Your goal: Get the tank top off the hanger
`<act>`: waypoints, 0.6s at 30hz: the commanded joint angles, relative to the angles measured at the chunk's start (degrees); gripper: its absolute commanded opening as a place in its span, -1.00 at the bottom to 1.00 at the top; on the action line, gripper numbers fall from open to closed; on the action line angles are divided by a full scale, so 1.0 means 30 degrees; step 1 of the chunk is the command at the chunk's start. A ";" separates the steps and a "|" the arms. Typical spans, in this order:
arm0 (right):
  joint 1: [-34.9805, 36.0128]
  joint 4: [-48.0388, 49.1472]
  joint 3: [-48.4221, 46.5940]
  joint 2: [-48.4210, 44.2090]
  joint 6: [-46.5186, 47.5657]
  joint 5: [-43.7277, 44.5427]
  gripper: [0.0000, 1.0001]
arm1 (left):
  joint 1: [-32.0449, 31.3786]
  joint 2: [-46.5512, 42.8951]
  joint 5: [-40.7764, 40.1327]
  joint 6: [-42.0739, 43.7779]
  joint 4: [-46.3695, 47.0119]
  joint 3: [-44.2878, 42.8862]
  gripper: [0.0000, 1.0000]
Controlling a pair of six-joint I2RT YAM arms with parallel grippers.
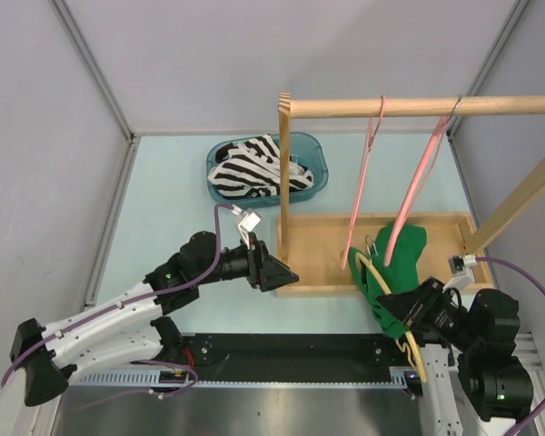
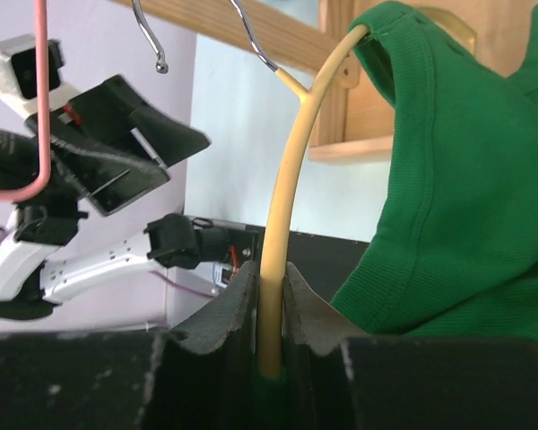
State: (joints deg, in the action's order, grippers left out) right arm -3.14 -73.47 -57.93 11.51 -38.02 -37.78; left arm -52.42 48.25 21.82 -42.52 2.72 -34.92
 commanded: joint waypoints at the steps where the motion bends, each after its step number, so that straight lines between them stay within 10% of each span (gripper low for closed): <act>1: 0.0020 0.1640 0.0063 -0.0818 -0.0223 -0.2814 -1.00 | -0.0777 0.0614 -0.2323 -0.1585 0.4066 0.0944 0.27; 18: -0.0126 0.0294 -0.3655 -0.0674 0.3208 -0.7855 -1.00 | -0.1363 -0.1666 -0.3142 -0.0740 0.4281 0.0976 0.24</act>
State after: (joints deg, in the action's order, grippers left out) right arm -3.22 -73.60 -64.42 8.21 -31.42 -53.32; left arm -56.10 47.86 15.20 -47.29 15.59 -30.92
